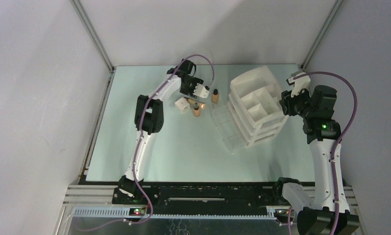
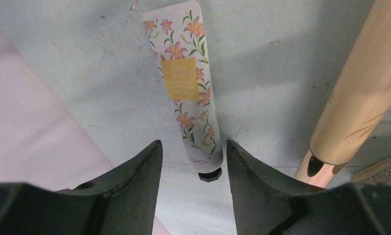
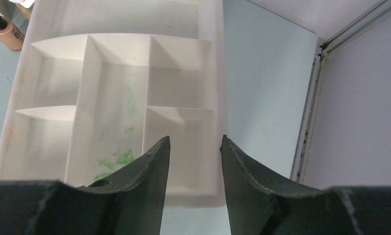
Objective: Organize the makeup
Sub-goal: Pick up the makeup from the center of the board.
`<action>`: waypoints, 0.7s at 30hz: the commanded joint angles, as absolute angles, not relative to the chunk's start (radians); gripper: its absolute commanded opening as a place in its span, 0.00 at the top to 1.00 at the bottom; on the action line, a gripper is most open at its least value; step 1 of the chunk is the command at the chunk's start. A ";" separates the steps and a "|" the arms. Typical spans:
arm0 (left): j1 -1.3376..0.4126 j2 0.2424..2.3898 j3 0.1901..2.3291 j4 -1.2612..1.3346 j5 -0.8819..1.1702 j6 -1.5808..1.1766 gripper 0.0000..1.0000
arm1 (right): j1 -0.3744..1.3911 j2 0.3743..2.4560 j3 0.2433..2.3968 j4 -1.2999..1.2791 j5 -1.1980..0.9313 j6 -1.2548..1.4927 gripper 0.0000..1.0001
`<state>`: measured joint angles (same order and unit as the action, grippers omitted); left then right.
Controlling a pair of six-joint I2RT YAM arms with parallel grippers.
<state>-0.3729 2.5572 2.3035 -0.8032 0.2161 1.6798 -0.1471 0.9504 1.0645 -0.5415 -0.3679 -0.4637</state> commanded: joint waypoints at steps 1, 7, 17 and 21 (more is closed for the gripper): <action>-0.374 2.574 2.363 -0.830 0.192 1.752 0.47 | -0.141 0.963 1.057 -0.573 -0.354 -0.465 0.49; -0.376 2.572 2.359 -0.836 0.180 1.786 0.64 | -0.141 0.963 1.057 -0.574 -0.353 -0.466 0.49; -0.376 2.446 2.169 -0.721 0.215 1.754 1.00 | -0.141 0.964 1.057 -0.574 -0.353 -0.467 0.50; -0.375 2.361 2.079 -0.664 0.248 1.711 1.00 | -0.140 0.961 1.056 -0.574 -0.355 -0.466 0.50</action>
